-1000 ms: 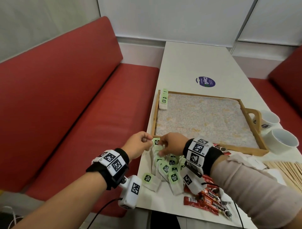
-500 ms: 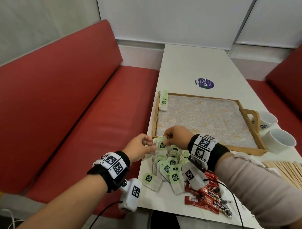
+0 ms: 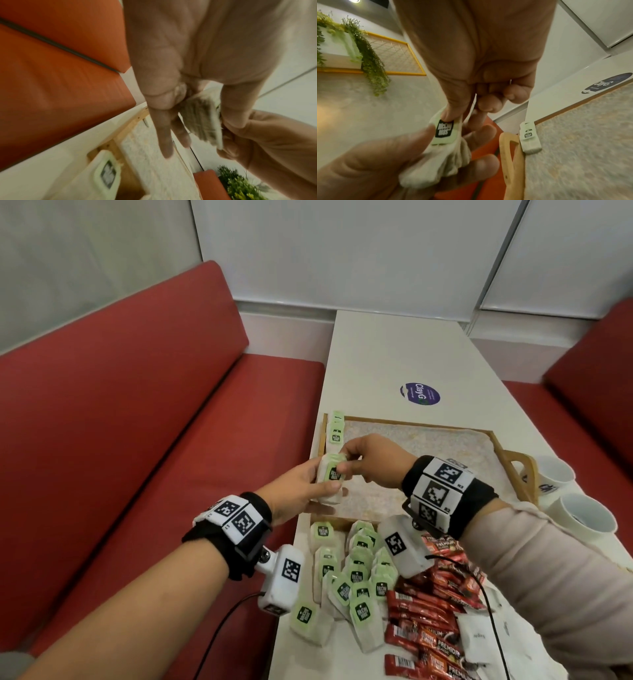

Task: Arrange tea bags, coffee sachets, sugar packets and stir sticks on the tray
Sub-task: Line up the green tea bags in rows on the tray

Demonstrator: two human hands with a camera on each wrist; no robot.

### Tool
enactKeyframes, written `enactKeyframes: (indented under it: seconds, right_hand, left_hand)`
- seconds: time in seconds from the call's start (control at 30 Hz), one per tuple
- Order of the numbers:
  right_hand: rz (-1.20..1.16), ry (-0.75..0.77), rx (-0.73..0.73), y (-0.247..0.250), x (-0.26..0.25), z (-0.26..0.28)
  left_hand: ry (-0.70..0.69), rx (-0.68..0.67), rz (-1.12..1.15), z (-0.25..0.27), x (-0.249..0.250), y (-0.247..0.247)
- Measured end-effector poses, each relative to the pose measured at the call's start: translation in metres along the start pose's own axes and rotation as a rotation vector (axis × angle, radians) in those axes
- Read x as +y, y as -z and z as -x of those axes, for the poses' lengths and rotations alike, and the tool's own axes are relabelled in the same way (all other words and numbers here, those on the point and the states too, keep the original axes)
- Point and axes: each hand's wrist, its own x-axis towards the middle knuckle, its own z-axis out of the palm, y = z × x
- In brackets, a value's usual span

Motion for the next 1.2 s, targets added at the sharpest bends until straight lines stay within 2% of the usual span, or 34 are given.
enactKeyframes:
  seconds: [0.13, 0.3, 0.37, 0.53, 0.7, 0.97, 1.2]
  right_hand:
    - [-0.056, -0.034, 0.030, 0.012, 0.009, -0.021]
    - [-0.188, -0.091, 0.137, 0.013, 0.020, -0.044]
    - [-0.239, -0.125, 0.137, 0.011, 0.024, -0.050]
    - [-0.253, -0.147, 0.090, 0.007, 0.032, -0.059]
    - [-0.289, -0.184, 0.140, 0.005, 0.037, -0.065]
    - [-0.339, -0.160, 0.123, 0.001, 0.042, -0.069]
    - [-0.526, -0.119, 0.231, 0.003, 0.046, -0.078]
  left_hand:
    - [0.023, -0.036, 0.125, -0.019, 0.008, 0.013]
    - [-0.020, 0.165, 0.125, -0.046, 0.007, 0.024]
    - [-0.035, 0.212, 0.123, -0.054, 0.006, 0.029]
    - [-0.053, 0.242, 0.071, -0.068, 0.005, 0.032]
    - [-0.062, 0.262, 0.068, -0.076, 0.004, 0.032]
    - [-0.053, 0.297, 0.089, -0.079, 0.005, 0.032]
    - [-0.052, 0.433, 0.147, -0.084, 0.009, 0.037]
